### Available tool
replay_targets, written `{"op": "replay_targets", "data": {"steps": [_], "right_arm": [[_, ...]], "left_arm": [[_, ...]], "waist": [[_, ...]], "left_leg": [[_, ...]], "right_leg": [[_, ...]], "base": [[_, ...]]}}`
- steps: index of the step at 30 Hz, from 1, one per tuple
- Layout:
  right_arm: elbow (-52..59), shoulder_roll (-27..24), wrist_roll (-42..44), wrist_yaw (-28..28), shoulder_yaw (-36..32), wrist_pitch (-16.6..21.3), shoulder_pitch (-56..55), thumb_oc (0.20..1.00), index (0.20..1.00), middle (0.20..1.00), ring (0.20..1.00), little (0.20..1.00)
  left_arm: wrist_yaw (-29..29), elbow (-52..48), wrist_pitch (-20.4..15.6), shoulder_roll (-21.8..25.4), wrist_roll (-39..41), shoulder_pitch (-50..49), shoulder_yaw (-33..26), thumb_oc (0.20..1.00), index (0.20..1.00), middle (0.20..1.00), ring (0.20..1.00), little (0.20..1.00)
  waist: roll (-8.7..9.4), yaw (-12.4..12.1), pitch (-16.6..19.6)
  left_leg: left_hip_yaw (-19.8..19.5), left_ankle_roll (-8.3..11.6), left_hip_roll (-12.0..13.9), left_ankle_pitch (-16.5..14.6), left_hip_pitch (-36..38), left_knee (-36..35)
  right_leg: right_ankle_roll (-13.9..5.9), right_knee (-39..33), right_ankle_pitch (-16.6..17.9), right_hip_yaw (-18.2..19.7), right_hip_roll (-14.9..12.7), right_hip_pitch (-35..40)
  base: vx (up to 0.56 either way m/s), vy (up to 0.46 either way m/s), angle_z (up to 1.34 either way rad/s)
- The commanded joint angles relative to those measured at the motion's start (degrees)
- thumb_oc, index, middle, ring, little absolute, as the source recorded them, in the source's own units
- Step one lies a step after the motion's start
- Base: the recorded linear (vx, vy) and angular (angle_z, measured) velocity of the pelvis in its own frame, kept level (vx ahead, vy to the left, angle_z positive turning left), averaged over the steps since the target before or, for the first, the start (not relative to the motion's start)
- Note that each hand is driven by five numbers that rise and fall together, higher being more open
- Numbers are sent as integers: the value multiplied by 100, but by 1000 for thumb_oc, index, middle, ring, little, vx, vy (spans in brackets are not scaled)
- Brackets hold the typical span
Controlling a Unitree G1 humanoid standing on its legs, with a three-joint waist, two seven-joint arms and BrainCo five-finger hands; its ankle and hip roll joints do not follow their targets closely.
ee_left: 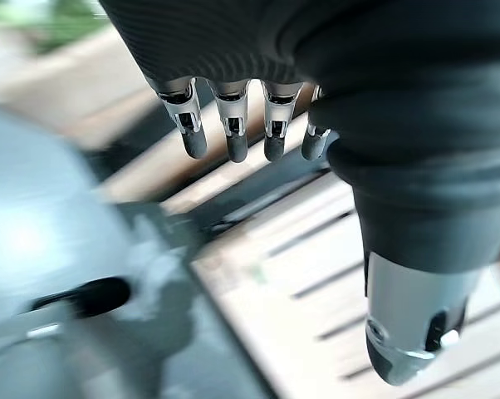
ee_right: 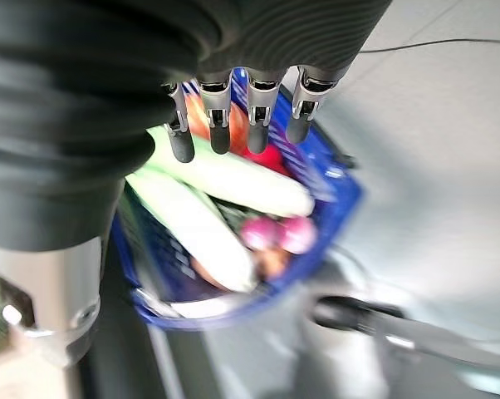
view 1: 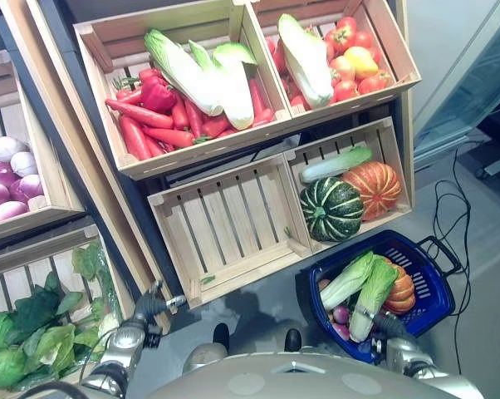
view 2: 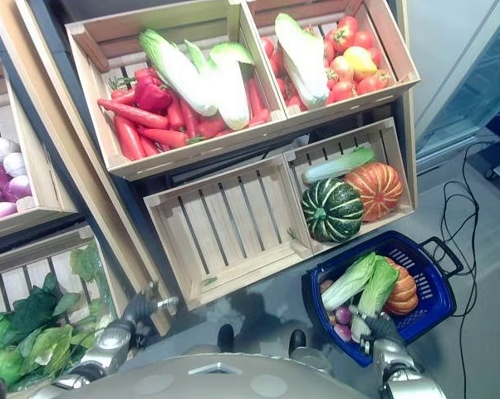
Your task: Pick up fruits and vegetables into the basket
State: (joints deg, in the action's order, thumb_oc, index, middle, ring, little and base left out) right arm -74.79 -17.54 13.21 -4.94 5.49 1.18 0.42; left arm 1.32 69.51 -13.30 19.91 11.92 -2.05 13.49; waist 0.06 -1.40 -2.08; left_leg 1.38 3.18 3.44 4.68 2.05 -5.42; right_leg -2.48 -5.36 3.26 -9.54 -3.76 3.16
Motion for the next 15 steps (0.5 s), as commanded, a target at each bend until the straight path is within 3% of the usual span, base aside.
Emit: {"op": "replay_targets", "data": {"steps": [1, 5, 8, 15], "right_arm": [[-354, 97, -145, 277, 162, -332, 277, 1000, 1000, 1000, 1000, 1000], [-474, 131, -217, 264, 207, -457, 277, 1000, 1000, 1000, 1000, 1000], [-525, 158, -350, 340, 279, -465, 271, 1000, 1000, 1000, 1000, 1000], [-557, 210, -485, 377, 356, -476, 285, 1000, 1000, 1000, 1000, 1000]], "left_arm": [[190, 500, 414, -102, -450, 261, -315, 1000, 1000, 1000, 1000, 1000], [303, 696, 692, -144, -561, 217, -271, 1000, 1000, 1000, 1000, 1000], [465, 818, 1149, -179, -494, 227, -271, 1000, 1000, 1000, 1000, 1000], [532, 844, 1301, -251, -385, 296, -233, 1000, 1000, 1000, 1000, 1000]], "waist": [[49, -47, -95], [20, -33, -82], [10, -8, -62], [-5, 19, -39]], "left_leg": [[172, -108, -175, -479, 254, 76], [174, -121, -182, -521, 337, 61], [163, -131, -199, -559, 402, 42], [159, -116, -191, -587, 414, 42]], "right_leg": [[-291, 251, -265, -123, -149, 203], [-292, 232, -278, -134, -154, 265], [-306, 156, -249, -127, -159, 329], [-331, 115, -220, -106, -182, 334]], "base": [[57, 34, 12], [26, 19, 5], [26, 14, 0], [5, 3, 0]]}}
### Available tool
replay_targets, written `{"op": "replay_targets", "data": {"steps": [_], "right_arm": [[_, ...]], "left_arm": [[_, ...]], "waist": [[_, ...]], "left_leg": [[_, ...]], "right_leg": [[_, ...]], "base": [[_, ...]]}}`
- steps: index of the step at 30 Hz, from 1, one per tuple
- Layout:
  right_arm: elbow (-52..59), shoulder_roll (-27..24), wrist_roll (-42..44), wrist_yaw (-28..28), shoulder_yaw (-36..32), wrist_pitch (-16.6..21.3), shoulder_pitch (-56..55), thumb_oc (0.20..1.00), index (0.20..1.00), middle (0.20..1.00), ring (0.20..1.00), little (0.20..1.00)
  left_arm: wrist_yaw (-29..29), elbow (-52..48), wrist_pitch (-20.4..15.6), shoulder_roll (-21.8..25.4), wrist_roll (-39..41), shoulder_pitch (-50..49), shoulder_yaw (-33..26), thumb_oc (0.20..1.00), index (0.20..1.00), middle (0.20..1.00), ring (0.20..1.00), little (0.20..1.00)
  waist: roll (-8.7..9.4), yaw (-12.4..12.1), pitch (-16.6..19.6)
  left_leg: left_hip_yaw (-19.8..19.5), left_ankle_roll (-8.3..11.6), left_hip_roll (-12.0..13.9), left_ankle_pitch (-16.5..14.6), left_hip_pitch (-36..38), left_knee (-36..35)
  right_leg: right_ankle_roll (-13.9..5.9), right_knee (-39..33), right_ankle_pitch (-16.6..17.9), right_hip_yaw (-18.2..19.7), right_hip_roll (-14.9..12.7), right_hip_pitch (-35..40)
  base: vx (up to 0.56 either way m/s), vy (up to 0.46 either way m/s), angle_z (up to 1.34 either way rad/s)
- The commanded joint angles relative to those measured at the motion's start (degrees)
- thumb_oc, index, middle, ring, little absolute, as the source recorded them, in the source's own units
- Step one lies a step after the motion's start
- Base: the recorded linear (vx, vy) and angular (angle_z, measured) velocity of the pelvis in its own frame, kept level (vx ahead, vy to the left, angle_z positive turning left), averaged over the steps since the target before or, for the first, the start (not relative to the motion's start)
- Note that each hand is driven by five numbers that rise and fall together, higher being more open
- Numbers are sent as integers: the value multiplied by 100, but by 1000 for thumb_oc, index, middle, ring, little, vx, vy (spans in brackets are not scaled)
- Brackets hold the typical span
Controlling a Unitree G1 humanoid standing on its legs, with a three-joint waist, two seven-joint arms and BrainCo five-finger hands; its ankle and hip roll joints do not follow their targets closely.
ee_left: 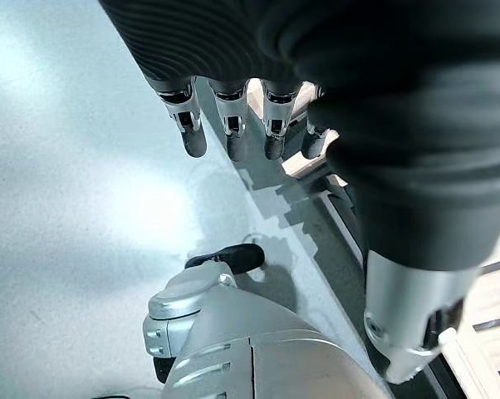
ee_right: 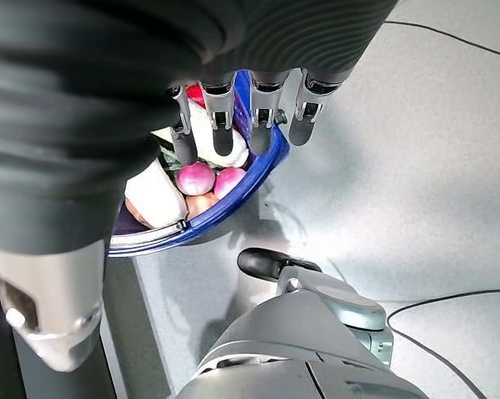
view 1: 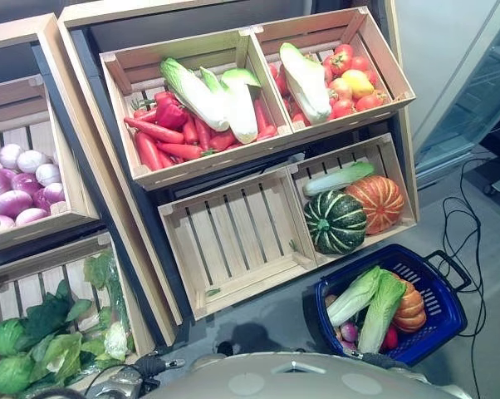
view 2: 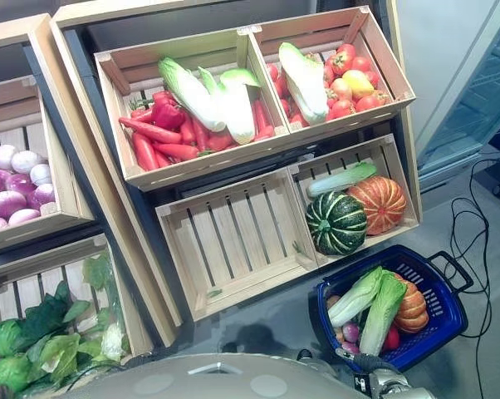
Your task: Pick up fruits and vegetables into the basket
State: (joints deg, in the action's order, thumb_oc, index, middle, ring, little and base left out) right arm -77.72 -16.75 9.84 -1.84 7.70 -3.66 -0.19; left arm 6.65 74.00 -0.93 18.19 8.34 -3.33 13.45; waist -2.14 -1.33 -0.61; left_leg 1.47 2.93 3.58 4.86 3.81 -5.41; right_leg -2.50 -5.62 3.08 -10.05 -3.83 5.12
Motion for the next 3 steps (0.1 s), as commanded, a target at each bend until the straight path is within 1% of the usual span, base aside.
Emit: {"op": "replay_targets", "data": {"steps": [1, 3], "right_arm": [[-264, 133, -171, 73, 139, 3, 347, 1000, 1000, 1000, 1000, 1000], [-271, 133, -170, 76, 180, -22, 361, 1000, 1000, 1000, 1000, 1000]], "left_arm": [[-5, 395, 63, -82, -19, 425, -231, 1000, 1000, 1000, 1000, 1000], [-26, 379, 95, -91, -17, 447, -206, 1000, 1000, 1000, 1000, 1000]], "waist": [[213, 13, -188], [208, 12, -184]], "left_leg": [[150, -92, -205, -608, 242, 41], [147, -92, -204, -611, 237, 41]], "right_leg": [[-329, 140, -202, -54, -175, 138], [-331, 141, -204, -61, -182, 132]], "base": [[0, 0, 0], [0, 0, 0]]}}
